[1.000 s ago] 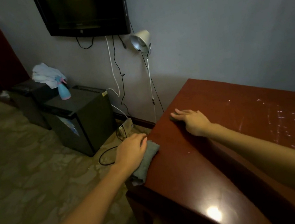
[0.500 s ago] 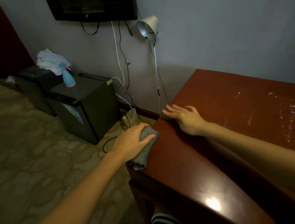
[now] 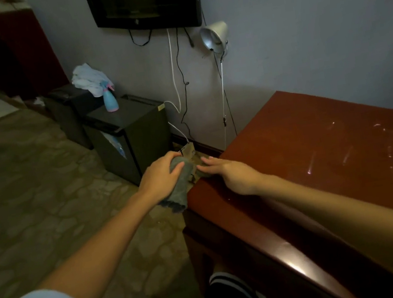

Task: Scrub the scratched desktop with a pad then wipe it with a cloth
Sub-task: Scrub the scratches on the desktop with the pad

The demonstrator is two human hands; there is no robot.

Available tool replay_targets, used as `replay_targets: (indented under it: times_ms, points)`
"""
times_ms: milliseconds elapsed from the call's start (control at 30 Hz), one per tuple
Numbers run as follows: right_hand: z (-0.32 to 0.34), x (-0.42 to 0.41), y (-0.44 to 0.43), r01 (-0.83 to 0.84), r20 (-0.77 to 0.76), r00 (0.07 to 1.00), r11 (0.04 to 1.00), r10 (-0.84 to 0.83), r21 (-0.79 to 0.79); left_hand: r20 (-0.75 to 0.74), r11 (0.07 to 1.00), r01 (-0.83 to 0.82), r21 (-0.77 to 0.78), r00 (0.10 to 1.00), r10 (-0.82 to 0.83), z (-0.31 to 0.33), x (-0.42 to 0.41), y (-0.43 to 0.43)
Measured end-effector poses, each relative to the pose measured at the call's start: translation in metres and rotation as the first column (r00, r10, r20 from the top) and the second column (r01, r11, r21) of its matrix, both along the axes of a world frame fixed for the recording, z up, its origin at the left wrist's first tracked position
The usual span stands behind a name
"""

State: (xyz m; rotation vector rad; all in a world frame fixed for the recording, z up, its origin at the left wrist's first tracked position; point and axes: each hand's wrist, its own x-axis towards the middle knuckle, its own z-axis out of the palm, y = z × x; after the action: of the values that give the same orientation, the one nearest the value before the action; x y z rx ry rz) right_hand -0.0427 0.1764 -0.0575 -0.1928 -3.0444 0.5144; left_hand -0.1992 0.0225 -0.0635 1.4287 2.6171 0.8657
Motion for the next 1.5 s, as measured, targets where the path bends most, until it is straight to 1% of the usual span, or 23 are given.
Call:
replay_targets:
  times_ms: [100,233,400,467,533,600,667,733,800,867,933,1000,1033,1100,1167,1233,1300,1400,1433,1500]
  points:
    - [-0.003,0.012,0.006,0.047,0.001,0.999,0.998,-0.047,0.037,0.025,1.000,-0.025,-0.001,0.999,0.025,-0.002,-0.007,-0.010]
    - [-0.012,0.040,-0.014,0.091,-0.016,0.996,0.990,-0.089,0.108,0.063,0.999,-0.049,0.003,0.997,0.049,-0.007,-0.006,-0.013]
    - [-0.022,0.054,-0.054,-0.094,-0.015,0.995,0.991,0.096,0.094,0.064,1.000,-0.021,-0.004,0.998,0.021,-0.005,0.004,0.001]
    - [-0.018,0.044,-0.052,-0.123,-0.014,0.992,0.991,0.124,0.058,0.056,1.000,-0.004,0.004,0.998,0.004,-0.001,0.009,0.006]
    - [-0.012,0.034,-0.040,-0.084,-0.013,0.996,0.995,0.084,0.046,0.049,1.000,0.006,0.013,0.999,-0.006,0.002,0.012,0.009]
    - [-0.006,0.033,-0.018,0.034,-0.005,0.999,0.998,-0.034,0.061,0.044,1.000,0.013,0.014,0.999,-0.014,0.004,0.014,0.010]
    - [-0.002,0.045,0.001,0.146,-0.015,0.989,0.984,-0.145,0.099,0.046,1.000,0.014,0.000,0.999,-0.014,0.003,0.013,0.010]
    - [-0.002,0.067,0.003,0.177,-0.014,0.984,0.975,-0.177,0.133,0.064,1.000,0.007,-0.011,0.998,-0.007,-0.001,0.011,0.009]
    - [-0.008,0.090,-0.017,0.124,-0.004,0.992,0.982,-0.125,0.145,0.093,1.000,-0.012,-0.017,0.996,0.014,-0.005,0.010,0.012]
    - [-0.012,0.102,-0.047,0.023,-0.007,1.000,0.992,-0.023,0.120,0.114,0.999,-0.032,-0.018,0.993,0.034,-0.006,0.012,0.017]
    - [-0.010,0.096,-0.065,-0.060,0.017,0.998,0.992,0.058,0.109,0.104,1.000,-0.023,-0.010,0.994,0.024,-0.003,0.020,0.025]
    - [-0.007,0.080,-0.065,-0.090,0.037,0.996,0.990,0.087,0.105,0.068,1.000,0.008,-0.004,0.998,-0.007,0.000,0.028,0.031]
    - [-0.006,0.072,-0.060,-0.076,0.033,0.997,0.992,0.073,0.098,0.053,1.000,0.020,-0.006,0.998,-0.019,0.002,0.030,0.033]
    - [-0.004,0.064,-0.042,0.010,0.029,0.999,0.996,-0.013,0.094,0.040,1.000,0.023,-0.004,0.999,-0.023,0.007,0.031,0.034]
    - [-0.003,0.069,-0.023,0.106,0.003,0.994,0.988,-0.107,0.114,0.044,1.000,0.011,-0.010,0.999,-0.010,0.010,0.029,0.033]
    - [-0.003,0.085,-0.021,0.144,-0.009,0.990,0.981,-0.144,0.133,0.055,1.000,-0.003,-0.016,0.998,0.004,0.009,0.028,0.033]
    - [-0.006,0.104,-0.040,0.083,0.000,0.996,0.990,-0.084,0.117,0.071,1.000,-0.007,-0.023,0.997,0.009,0.006,0.028,0.034]
    - [-0.009,0.115,-0.082,-0.088,0.006,0.996,0.993,0.087,0.080,0.092,0.999,-0.001,-0.032,0.996,0.004,0.002,0.034,0.041]
    - [-0.008,0.112,-0.089,-0.119,0.021,0.993,0.989,0.118,0.086,0.093,1.000,0.003,-0.029,0.996,0.000,0.001,0.038,0.044]
    - [-0.005,0.103,-0.089,-0.128,0.028,0.992,0.988,0.126,0.088,0.100,1.000,0.011,-0.013,0.995,-0.009,0.001,0.041,0.050]
